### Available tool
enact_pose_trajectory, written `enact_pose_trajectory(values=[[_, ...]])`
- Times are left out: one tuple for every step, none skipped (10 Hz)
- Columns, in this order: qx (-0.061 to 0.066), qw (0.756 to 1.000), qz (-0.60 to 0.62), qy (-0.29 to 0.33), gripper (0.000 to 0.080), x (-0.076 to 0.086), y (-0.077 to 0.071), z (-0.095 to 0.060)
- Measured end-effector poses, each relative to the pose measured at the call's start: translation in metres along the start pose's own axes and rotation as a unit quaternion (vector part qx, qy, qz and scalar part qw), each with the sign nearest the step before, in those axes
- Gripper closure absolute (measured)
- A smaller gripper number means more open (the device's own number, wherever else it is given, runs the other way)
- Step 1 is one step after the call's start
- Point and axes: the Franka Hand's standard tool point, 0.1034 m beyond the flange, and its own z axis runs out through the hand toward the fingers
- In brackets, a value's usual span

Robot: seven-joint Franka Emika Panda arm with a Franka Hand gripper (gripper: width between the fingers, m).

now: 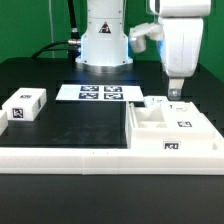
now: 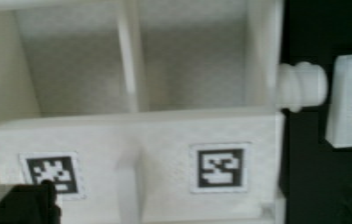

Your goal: Assemble cabinet

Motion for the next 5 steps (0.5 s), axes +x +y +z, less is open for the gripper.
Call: enact_pose_trajectory(values=[[0.000,1.000,0.002,-0.002,0.0002,-0.0001,-0.0119,-0.0038],[0.001,1.000,0.007,-0.004,0.0002,-0.0009,-0.0203,-0.0035],[0.002,1.000,0.007,-0.004,0.0002,-0.0017,-0.0199,-0.0025],[0.003,1.000,0.008,-0.004,0.0002,-0.0021,-0.0200,-0.0019],[0.003,1.000,0.008,-0.004,0.0002,-0.0022,-0.0201,-0.0016]])
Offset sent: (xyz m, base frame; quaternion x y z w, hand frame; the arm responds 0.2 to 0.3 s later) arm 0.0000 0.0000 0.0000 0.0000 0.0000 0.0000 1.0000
